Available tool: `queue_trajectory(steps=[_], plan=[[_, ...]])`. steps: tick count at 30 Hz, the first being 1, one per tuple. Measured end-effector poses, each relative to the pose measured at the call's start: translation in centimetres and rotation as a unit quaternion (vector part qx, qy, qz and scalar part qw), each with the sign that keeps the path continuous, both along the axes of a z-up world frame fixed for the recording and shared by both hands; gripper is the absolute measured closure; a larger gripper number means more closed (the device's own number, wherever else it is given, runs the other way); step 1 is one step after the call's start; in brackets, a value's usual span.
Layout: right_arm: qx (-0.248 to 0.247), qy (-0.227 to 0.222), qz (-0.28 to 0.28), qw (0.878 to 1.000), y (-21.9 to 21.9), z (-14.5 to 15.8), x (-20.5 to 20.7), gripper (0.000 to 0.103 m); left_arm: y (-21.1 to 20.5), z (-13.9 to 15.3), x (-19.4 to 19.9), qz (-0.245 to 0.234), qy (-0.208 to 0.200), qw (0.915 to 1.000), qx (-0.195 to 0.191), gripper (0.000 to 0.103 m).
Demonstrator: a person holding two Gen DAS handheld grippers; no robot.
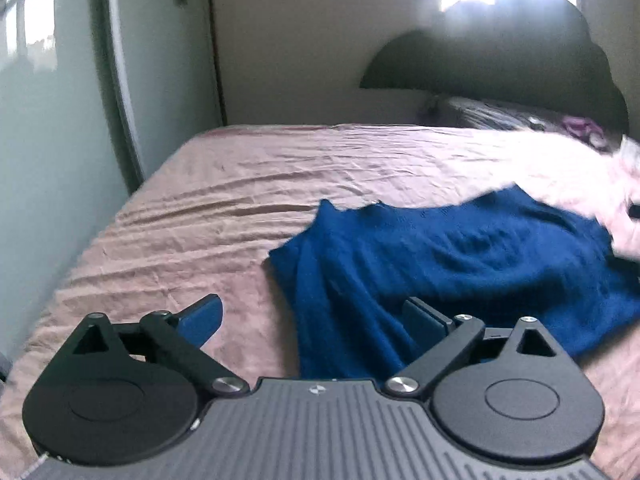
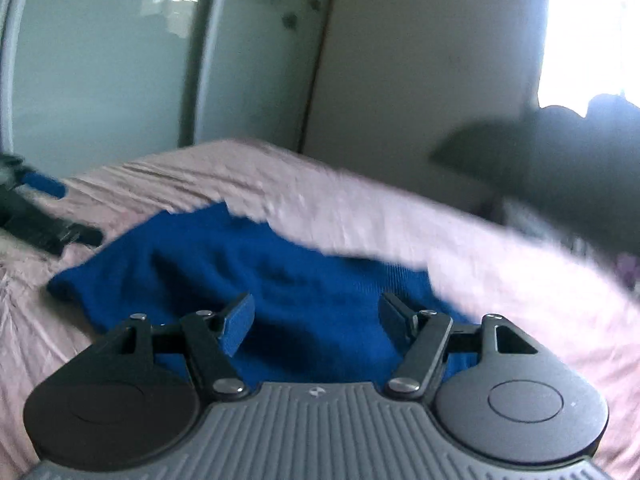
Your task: Fold small clothes
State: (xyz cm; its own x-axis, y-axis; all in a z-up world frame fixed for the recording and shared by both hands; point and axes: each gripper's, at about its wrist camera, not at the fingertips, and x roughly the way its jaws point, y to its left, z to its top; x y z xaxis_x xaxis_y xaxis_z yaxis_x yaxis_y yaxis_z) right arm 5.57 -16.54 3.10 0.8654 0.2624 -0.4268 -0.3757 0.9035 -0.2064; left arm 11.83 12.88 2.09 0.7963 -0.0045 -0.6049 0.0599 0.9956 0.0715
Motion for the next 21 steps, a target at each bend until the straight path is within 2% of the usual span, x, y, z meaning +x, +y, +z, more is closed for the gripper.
queue_trajectory(steps=[3, 8, 13, 18, 21], plan=[[-0.028, -0.009, 0.03, 0.999, 2.6, -0.7, -0.7, 0.034, 1.5, -0.4, 2.5, 0.025, 0.016, 0.9995, -0.007, 0.006], [-0.028, 0.03, 0.077, 0.996, 5.6, -2.7, -1.2, 0.034, 3.2, -1.6, 5.4, 0.019, 0.042, 0.9978, -0.047, 0.008], [-0.069, 0.039, 0.123, 0.989, 9.2, -4.5, -2.4, 0.034, 4.5, -2.5, 8.1, 0.021, 0.056, 0.9953, -0.076, 0.01], [-0.141, 0.032, 0.16, 0.977, 13.0, -7.1, -3.6, 0.034, 5.4, -3.7, 11.1, 0.005, 0.106, 0.9881, -0.111, 0.01], [-0.181, -0.013, 0.152, 0.972, 15.0, -8.2, -4.0, 0.031, 5.7, -4.6, 12.6, -0.018, 0.135, 0.98, -0.145, 0.01]])
